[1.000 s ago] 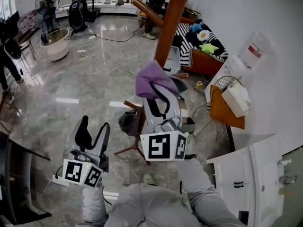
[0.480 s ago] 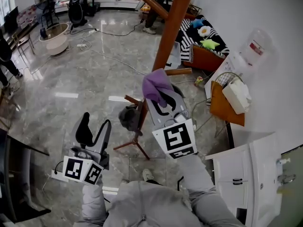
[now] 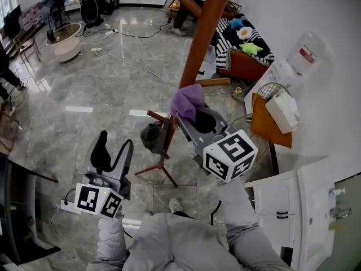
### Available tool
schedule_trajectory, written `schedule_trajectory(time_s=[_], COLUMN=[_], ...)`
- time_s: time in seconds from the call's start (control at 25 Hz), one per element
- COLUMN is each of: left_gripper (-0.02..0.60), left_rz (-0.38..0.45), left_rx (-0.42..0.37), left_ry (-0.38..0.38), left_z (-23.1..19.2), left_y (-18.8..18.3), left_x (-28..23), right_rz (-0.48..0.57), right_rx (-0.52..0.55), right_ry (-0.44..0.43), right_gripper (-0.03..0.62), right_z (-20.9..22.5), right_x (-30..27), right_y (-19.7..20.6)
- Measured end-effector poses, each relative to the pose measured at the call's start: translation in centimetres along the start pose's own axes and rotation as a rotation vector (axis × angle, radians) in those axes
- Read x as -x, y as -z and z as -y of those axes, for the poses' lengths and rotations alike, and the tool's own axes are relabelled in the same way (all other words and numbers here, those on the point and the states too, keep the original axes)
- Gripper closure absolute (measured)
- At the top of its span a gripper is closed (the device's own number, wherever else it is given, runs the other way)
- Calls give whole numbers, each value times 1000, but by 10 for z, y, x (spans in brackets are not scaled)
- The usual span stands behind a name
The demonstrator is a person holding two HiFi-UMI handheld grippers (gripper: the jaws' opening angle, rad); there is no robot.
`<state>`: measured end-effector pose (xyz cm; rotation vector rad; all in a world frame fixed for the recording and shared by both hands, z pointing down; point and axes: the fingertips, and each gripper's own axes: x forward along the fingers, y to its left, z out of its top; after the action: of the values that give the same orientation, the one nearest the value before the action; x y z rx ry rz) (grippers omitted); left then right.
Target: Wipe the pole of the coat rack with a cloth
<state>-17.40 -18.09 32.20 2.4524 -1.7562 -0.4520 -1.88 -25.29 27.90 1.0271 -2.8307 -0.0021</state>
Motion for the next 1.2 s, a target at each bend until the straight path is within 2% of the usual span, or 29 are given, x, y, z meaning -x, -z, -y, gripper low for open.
schedule_trajectory(time_s=[0.28,0.4,0.52,0.6,0.68,0.8,0.88,1.0,1.08,1.2], left_gripper=[233,233,233,233,233,233,233,233,233,233], left_rz=[0,-2,-4,-3,0,1,2,5,9,21], left_rx=[-1,-2,-5,-9,-12,-13,-10,-4,-2,4], left_ry=[0,2,5,2,-3,-6,-8,-7,-8,-18], left_z=[5,7,9,10,9,8,8,9,9,5], left_y=[0,1,1,0,-1,-2,-2,-1,-2,-4], left_x=[-4,-4,-5,-5,-5,-4,-4,-2,-1,4], right_rz=[142,163,179,192,212,273,316,359,362,328], right_rx=[-282,-330,-317,-267,-168,52,204,437,554,587], right_ry=[-44,-12,41,102,192,347,413,447,437,345], right_gripper=[517,519,519,519,517,517,519,517,519,519], right_z=[21,32,44,53,62,71,68,44,25,0], right_x=[17,26,37,53,74,111,132,146,139,105], right_y=[13,21,24,19,3,-45,-84,-137,-162,-169])
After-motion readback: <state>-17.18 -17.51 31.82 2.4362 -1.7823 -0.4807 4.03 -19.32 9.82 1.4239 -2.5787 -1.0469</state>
